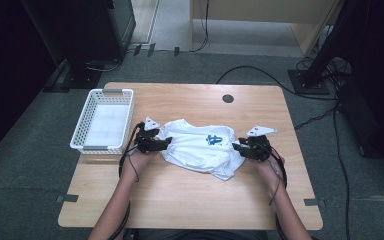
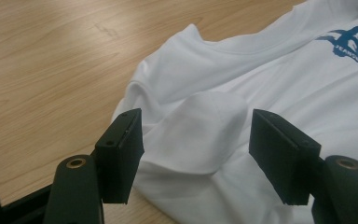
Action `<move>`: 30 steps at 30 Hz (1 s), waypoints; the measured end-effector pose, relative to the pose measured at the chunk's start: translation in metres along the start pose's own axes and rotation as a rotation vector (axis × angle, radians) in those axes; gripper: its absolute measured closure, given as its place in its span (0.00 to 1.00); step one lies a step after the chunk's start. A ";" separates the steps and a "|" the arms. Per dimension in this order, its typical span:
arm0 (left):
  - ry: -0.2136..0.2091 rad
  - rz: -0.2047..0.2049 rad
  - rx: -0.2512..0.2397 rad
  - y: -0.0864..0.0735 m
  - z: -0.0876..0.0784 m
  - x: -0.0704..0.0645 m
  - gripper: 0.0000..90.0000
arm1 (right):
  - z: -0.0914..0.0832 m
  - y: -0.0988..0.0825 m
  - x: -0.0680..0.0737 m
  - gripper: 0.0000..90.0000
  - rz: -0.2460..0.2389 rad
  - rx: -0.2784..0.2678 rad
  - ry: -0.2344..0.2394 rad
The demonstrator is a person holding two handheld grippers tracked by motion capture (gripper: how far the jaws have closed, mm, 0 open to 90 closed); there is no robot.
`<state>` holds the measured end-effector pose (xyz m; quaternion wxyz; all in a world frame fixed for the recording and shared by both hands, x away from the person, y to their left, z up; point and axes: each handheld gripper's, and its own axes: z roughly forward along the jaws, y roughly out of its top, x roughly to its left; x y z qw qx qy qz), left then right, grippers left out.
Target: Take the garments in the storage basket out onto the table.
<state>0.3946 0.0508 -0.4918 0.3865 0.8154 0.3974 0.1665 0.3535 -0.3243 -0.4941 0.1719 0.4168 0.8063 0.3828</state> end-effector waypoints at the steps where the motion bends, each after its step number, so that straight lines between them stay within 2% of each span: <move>1: -0.001 0.003 0.003 0.000 0.001 -0.002 0.40 | 0.003 0.002 0.001 0.71 -0.007 -0.003 0.000; 6: -0.013 0.014 0.019 -0.001 0.006 -0.011 0.38 | 0.019 0.010 0.005 0.78 -0.007 -0.010 0.015; 8: -0.016 0.021 0.028 -0.002 0.008 -0.013 0.38 | 0.025 0.011 0.006 0.79 0.009 -0.002 0.034; 11: -0.008 0.038 0.052 -0.006 0.013 -0.015 0.37 | 0.036 0.011 0.006 0.79 -0.001 0.027 0.042; 16: 0.022 0.065 0.079 -0.009 0.017 -0.015 0.36 | 0.041 0.009 -0.001 0.71 0.035 0.045 0.062; 18: 0.037 0.081 0.093 -0.011 0.018 -0.015 0.36 | 0.040 0.009 -0.003 0.67 0.027 0.053 0.051; 20: 0.038 0.078 0.089 -0.011 0.018 -0.014 0.35 | 0.040 0.009 -0.006 0.63 0.019 0.054 0.037; 23: 0.049 0.092 0.093 -0.010 0.017 -0.012 0.35 | 0.039 0.008 -0.012 0.59 0.041 0.049 0.033; 30: 0.070 0.077 0.090 -0.011 0.016 -0.003 0.35 | 0.032 0.001 -0.030 0.53 0.092 0.042 0.004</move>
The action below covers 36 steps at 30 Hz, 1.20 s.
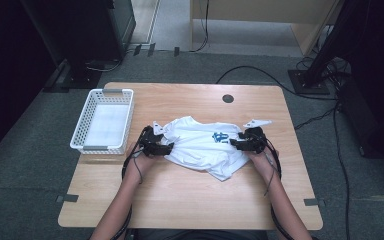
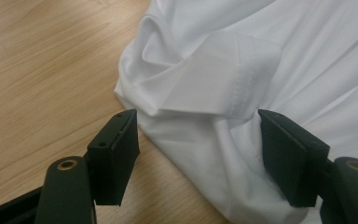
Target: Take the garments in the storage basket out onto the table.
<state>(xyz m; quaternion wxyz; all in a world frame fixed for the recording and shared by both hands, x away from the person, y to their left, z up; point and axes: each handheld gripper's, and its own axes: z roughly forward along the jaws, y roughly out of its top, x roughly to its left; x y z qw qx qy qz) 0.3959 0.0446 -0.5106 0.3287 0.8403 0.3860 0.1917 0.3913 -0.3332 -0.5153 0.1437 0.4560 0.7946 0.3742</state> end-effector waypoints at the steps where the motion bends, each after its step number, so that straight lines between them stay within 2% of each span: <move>1: 0.005 -0.002 0.002 0.000 0.000 0.002 0.35 | -0.001 -0.001 -0.003 0.53 0.017 -0.004 0.001; 7: 0.029 -0.024 -0.002 -0.002 -0.001 0.008 0.35 | -0.006 -0.005 -0.014 0.54 0.033 -0.010 -0.055; 11: -0.014 -0.061 -0.036 0.001 -0.004 0.007 0.35 | -0.009 -0.006 -0.015 0.57 0.039 -0.032 -0.060; 15: -0.018 -0.049 -0.076 0.008 -0.013 0.002 0.35 | -0.016 -0.001 -0.009 0.64 0.022 -0.056 -0.057; 19: -0.036 -0.034 -0.090 0.015 -0.019 -0.007 0.35 | -0.023 0.003 0.000 0.73 0.003 -0.073 -0.043; 23: -0.062 -0.017 -0.091 0.019 -0.020 -0.017 0.35 | -0.027 0.004 0.009 0.77 -0.025 -0.065 -0.021; 30: -0.096 0.031 -0.062 0.020 -0.010 -0.036 0.35 | -0.020 -0.003 0.020 0.75 -0.051 -0.007 0.010; 36: -0.106 0.040 -0.035 0.015 -0.002 -0.042 0.35 | -0.011 -0.008 0.026 0.63 -0.083 0.035 0.014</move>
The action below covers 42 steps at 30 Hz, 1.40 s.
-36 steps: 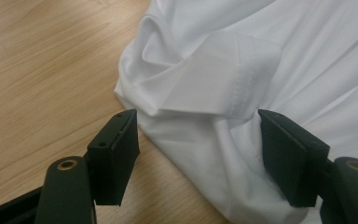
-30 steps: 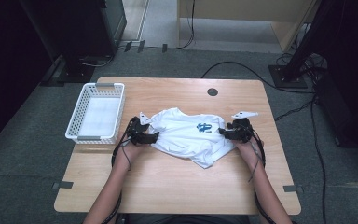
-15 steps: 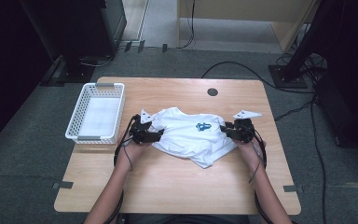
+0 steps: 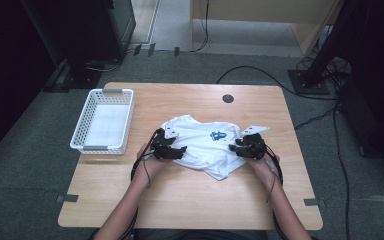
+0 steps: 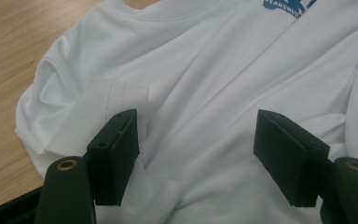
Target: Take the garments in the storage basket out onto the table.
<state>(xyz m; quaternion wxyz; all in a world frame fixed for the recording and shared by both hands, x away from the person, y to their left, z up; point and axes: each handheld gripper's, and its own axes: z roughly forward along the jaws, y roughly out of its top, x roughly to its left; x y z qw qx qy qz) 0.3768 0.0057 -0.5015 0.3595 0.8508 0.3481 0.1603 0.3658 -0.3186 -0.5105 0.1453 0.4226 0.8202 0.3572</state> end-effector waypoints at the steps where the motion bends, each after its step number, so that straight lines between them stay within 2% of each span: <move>1: 0.001 0.002 0.005 -0.001 0.001 0.000 0.35 | 0.001 0.000 0.001 0.61 -0.006 0.007 -0.002; 6: -0.003 0.001 0.001 -0.001 -0.001 -0.003 0.35 | -0.002 0.003 0.004 0.59 -0.010 -0.017 0.002; 13: -0.033 0.008 -0.006 -0.001 -0.006 -0.016 0.35 | -0.001 0.007 0.011 0.60 -0.024 -0.042 0.011; 15: -0.037 0.027 0.005 -0.002 -0.005 -0.020 0.35 | 0.002 0.010 0.012 0.60 -0.029 -0.045 0.010; 18: -0.042 0.030 0.027 -0.005 0.001 -0.021 0.35 | 0.009 0.013 0.013 0.60 -0.031 -0.039 0.018; 21: -0.039 0.028 0.037 -0.006 0.008 -0.018 0.35 | 0.014 0.015 0.012 0.60 -0.037 -0.019 0.021; 26: -0.046 -0.001 0.010 -0.003 0.016 -0.009 0.35 | 0.018 0.018 0.002 0.60 -0.030 -0.001 0.006; 38: -0.040 -0.011 -0.022 0.009 0.033 0.012 0.35 | 0.032 0.027 -0.017 0.59 -0.003 -0.042 -0.024; 42: -0.047 -0.035 -0.031 0.011 0.035 0.015 0.35 | 0.034 0.029 -0.021 0.58 0.026 -0.053 -0.031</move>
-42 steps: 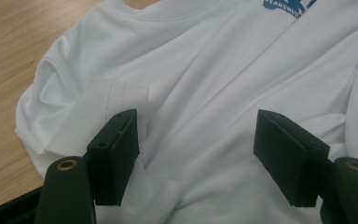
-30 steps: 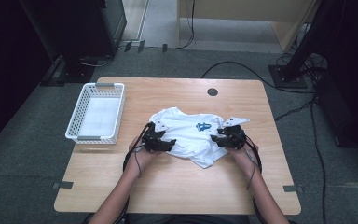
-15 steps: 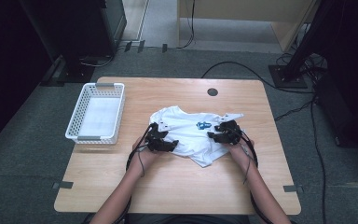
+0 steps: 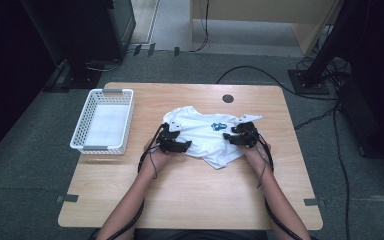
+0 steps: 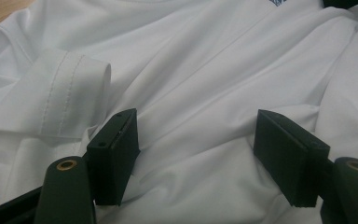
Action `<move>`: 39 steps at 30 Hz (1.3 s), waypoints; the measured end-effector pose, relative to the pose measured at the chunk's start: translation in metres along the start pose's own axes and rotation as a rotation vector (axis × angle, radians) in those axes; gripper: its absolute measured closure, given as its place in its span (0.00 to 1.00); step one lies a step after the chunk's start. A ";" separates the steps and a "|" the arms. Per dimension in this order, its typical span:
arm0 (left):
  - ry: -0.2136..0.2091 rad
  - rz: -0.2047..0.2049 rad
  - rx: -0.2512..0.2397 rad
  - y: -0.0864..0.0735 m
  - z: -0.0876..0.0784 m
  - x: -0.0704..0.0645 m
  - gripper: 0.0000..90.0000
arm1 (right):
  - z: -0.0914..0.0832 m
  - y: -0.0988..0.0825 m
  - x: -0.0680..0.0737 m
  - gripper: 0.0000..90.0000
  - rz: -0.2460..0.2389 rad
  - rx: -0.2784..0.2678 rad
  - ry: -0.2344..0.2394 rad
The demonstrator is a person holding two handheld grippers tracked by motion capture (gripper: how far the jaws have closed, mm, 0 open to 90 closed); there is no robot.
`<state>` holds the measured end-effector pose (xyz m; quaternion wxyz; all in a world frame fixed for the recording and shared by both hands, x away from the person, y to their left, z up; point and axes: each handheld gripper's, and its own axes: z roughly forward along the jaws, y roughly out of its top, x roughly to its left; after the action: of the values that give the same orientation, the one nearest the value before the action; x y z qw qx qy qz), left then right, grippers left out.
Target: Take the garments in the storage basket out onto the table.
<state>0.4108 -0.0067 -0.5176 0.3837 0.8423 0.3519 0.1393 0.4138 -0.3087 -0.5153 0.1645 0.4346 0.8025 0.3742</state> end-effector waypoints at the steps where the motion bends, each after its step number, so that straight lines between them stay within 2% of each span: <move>1: 0.001 -0.007 0.001 0.000 -0.002 0.001 0.35 | -0.002 0.000 0.000 0.58 0.007 -0.007 0.002; 5: -0.010 -0.033 -0.010 -0.002 -0.018 0.002 0.34 | -0.024 0.000 0.010 0.58 0.019 -0.061 0.030; 7: -0.009 -0.039 -0.010 -0.003 -0.024 0.002 0.33 | -0.027 -0.001 0.012 0.59 0.018 -0.064 0.039; 10: 0.000 -0.041 -0.021 -0.009 -0.037 0.000 0.33 | -0.042 -0.004 0.025 0.60 0.001 -0.077 0.054; 12: 0.007 -0.038 -0.008 -0.013 -0.042 0.000 0.33 | -0.048 -0.006 0.035 0.61 -0.013 -0.078 0.072; 13: 0.024 -0.031 0.005 -0.016 -0.044 0.001 0.33 | -0.050 -0.009 0.044 0.61 -0.031 -0.070 0.088; 19: 0.028 -0.046 -0.004 -0.020 -0.050 0.004 0.33 | -0.042 -0.019 0.055 0.61 -0.030 -0.059 0.123; 21: 0.026 -0.045 -0.001 -0.021 -0.049 0.005 0.33 | -0.034 -0.025 0.058 0.63 -0.025 -0.027 0.133; 25: 0.027 -0.042 -0.004 -0.022 -0.050 0.006 0.33 | -0.026 -0.031 0.062 0.72 -0.049 0.005 0.133; 30: 0.028 -0.056 -0.009 -0.024 -0.052 0.008 0.33 | -0.026 -0.032 0.064 0.96 -0.055 0.002 0.127; 33: 0.030 -0.060 -0.014 -0.024 -0.053 0.010 0.33 | -0.029 -0.031 0.066 0.98 -0.053 -0.015 0.129; 39: 0.033 -0.066 -0.028 -0.022 -0.058 0.011 0.33 | -0.049 -0.020 0.077 0.98 -0.066 -0.072 0.158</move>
<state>0.3786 0.0436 -0.4957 0.3939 0.8224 0.3839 0.1455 0.3296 -0.2753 -0.4928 0.1284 0.3710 0.8129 0.4302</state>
